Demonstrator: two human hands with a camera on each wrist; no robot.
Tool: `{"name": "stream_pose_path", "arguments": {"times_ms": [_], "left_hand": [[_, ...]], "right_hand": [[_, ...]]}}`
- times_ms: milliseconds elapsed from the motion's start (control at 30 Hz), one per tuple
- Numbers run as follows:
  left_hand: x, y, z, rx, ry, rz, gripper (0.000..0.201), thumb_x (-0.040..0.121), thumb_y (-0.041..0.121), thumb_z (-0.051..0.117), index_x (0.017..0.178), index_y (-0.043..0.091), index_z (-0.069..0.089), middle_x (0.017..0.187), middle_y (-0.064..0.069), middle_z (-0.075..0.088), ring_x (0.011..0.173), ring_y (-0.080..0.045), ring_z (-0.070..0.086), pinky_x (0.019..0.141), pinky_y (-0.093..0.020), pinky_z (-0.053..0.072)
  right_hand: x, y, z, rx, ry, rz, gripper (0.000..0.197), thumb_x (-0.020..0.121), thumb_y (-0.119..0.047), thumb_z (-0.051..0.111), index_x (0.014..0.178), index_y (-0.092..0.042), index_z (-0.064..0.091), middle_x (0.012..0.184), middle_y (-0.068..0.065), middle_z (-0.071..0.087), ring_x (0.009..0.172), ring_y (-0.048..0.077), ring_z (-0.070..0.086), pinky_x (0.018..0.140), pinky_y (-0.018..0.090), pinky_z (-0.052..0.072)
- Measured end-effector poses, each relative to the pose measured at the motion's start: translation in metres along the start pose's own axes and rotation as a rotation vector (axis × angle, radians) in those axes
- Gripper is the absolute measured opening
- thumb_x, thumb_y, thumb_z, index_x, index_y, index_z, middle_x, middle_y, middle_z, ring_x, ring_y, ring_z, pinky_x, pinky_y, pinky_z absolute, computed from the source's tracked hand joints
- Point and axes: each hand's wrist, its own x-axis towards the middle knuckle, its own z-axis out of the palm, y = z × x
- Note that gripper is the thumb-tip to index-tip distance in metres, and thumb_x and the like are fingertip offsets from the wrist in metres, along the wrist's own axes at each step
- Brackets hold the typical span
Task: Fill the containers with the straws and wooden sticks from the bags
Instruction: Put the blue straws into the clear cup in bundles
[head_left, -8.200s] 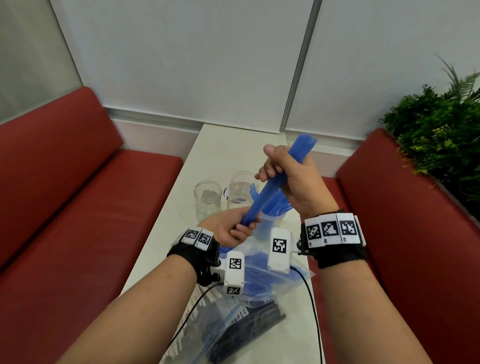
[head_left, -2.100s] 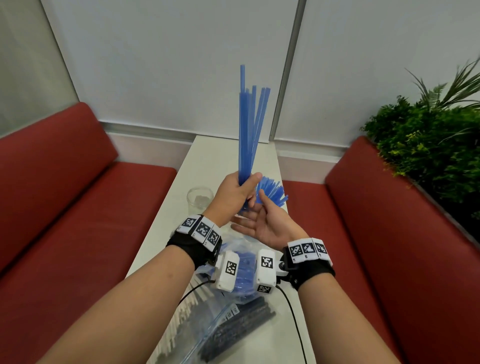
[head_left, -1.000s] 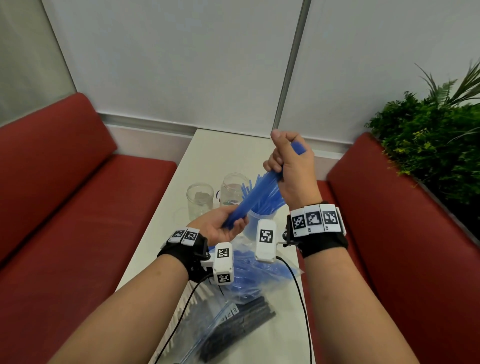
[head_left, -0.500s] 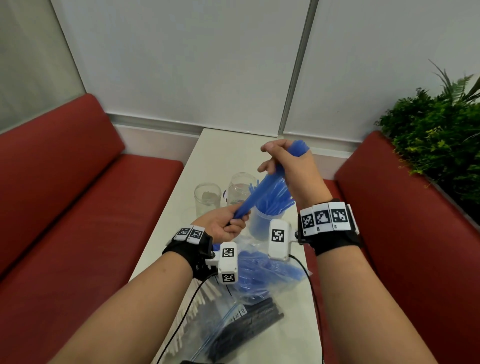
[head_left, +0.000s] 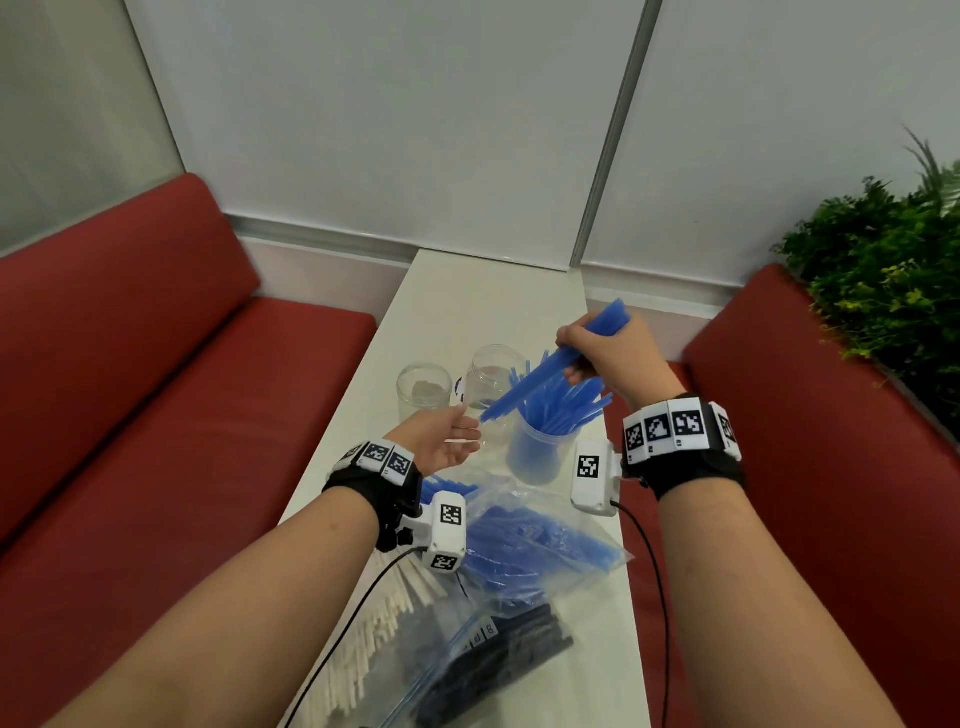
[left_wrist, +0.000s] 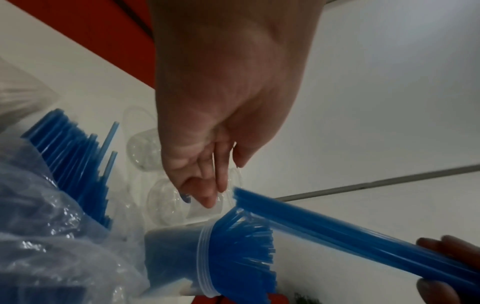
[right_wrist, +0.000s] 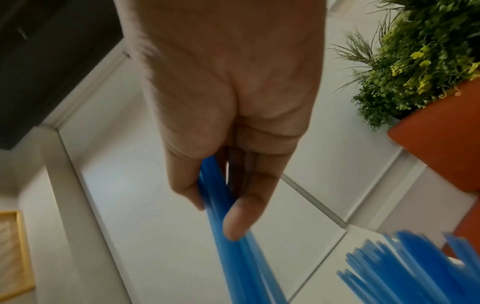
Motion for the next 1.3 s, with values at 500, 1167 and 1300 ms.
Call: {"name": "stream_pose_path", "arguments": {"times_ms": [500,1167,1300], "left_hand": [[0.037,-0.048,0.0,1.269,-0.063,0.32,0.035,0.08,-0.01,0.05,0.092,0.005,0.079,0.099,-0.01,0.074,0.084,-0.018,0.067,0.073,-0.019,0.051],[0.088,-0.086,-0.023,2.053,-0.198,0.387,0.032,0.096,0.022,0.044,0.125,0.03,0.056,0.125,-0.001,0.054,0.114,-0.029,0.051,0.096,-0.046,0.03],[0.088,-0.073,-0.015,2.106,-0.181,0.409,0.016,0.091,0.016,0.045,0.093,0.025,0.059,0.102,0.0,0.064,0.098,-0.025,0.059,0.092,-0.045,0.027]], "right_hand": [[0.036,0.081,0.024,-0.29,0.277,0.149,0.019,0.088,-0.015,0.064,0.083,0.003,0.068,0.072,0.019,0.071,0.054,0.021,0.067,0.06,0.035,0.062],[0.047,0.15,0.078,-0.916,0.012,0.05,0.064,0.108,-0.047,0.03,0.161,-0.016,0.014,0.17,0.004,-0.001,0.156,0.03,-0.008,0.124,0.052,-0.009],[0.049,0.15,0.078,-0.881,0.08,-0.008,0.073,0.105,-0.054,0.03,0.162,-0.014,0.006,0.17,0.007,-0.005,0.155,0.034,-0.013,0.123,0.054,-0.012]]}}
